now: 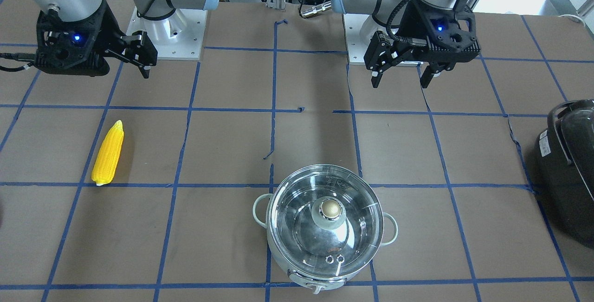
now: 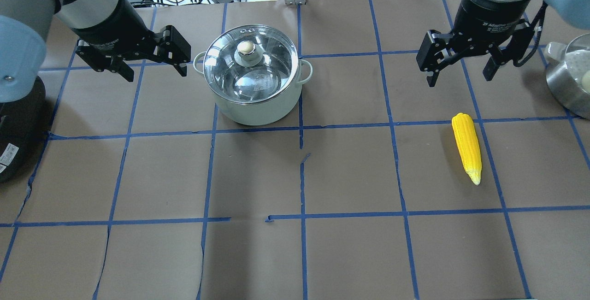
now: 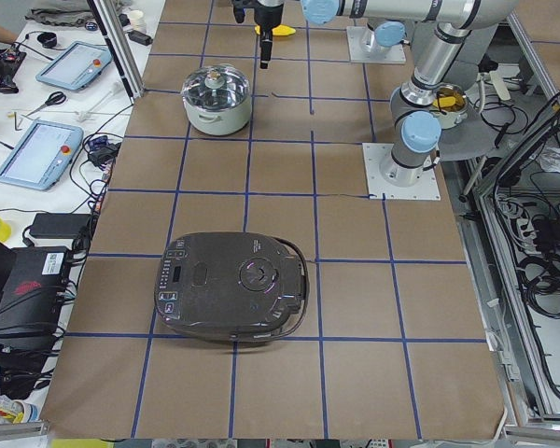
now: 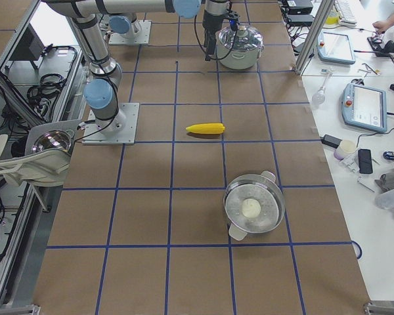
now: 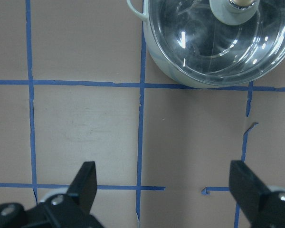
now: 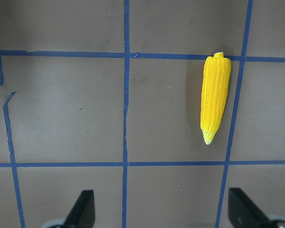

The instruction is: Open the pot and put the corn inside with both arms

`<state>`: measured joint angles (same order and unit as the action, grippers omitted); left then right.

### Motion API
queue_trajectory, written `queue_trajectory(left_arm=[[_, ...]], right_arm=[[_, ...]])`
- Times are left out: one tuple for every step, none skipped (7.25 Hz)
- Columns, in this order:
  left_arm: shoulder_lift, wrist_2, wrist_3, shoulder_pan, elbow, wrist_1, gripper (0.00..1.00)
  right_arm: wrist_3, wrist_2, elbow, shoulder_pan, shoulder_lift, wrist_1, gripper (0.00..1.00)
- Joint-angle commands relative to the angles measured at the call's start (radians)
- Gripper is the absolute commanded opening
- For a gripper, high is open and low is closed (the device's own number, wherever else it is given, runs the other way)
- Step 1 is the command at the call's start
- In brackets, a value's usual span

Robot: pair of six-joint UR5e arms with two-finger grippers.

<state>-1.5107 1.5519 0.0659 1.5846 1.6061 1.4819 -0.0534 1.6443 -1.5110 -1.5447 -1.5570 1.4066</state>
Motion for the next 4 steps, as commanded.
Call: queue_trajectory(left_arm=[[0.001, 0.001, 0.0, 0.0, -0.001, 0.003, 1.0], [0.001, 0.002, 0.0, 0.0, -0.003, 0.005, 1.0], [0.001, 0.004, 0.0, -0.002, -0.003, 0.005, 1.0], [0.001, 0.004, 0.0, -0.002, 0.0, 0.005, 1.0]], right_arm=[[0.0, 0.002, 0.0, 0.0, 0.0, 0.005, 1.0], [-0.002, 0.002, 0.0, 0.0, 0.003, 0.023, 1.0], [-0.008, 0.0, -0.002, 0.015, 0.014, 0.029, 1.0], [0.001, 0.002, -0.002, 0.023, 0.014, 0.029, 1.0]])
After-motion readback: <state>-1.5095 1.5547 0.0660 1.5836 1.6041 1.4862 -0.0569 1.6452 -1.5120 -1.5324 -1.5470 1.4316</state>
